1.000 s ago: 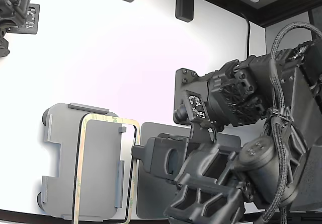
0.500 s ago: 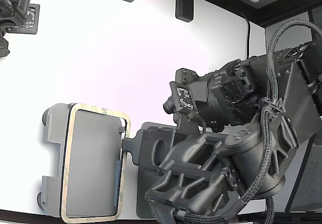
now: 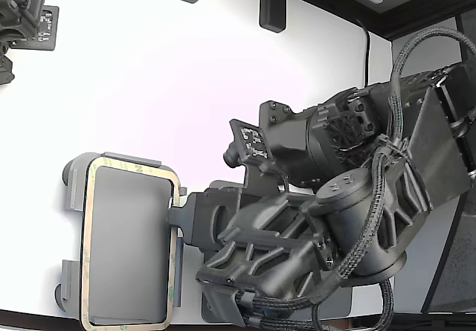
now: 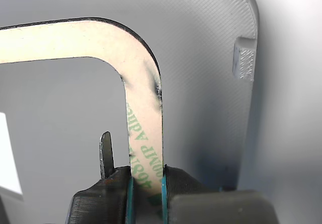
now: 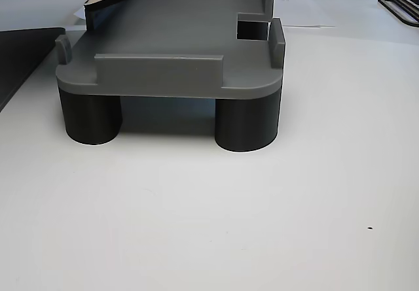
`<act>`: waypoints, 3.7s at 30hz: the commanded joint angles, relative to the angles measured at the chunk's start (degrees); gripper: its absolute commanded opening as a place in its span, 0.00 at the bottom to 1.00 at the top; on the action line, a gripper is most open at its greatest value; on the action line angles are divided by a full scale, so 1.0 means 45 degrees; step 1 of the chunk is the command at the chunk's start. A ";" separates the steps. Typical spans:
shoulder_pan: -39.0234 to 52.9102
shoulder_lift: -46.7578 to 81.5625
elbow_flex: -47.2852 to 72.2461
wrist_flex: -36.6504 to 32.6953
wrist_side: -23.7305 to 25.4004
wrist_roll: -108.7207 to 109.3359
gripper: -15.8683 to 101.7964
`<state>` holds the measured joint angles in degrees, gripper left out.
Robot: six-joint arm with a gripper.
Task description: Move top rectangular frame to the holder.
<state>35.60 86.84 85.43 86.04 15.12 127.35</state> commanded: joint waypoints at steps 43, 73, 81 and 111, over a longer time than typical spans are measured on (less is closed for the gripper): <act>-0.0820 -0.0391 0.0039 0.0020 -0.0977 -0.0254 0.06; -0.0625 -0.0332 -0.2285 0.1074 0.0352 -0.1406 0.98; -0.0391 0.3164 -0.0234 -0.1094 0.3574 -1.0234 0.98; -0.7695 1.8340 1.4160 -0.6738 -0.2051 -2.7129 0.98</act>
<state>1.85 165.59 146.78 55.72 5.80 5.27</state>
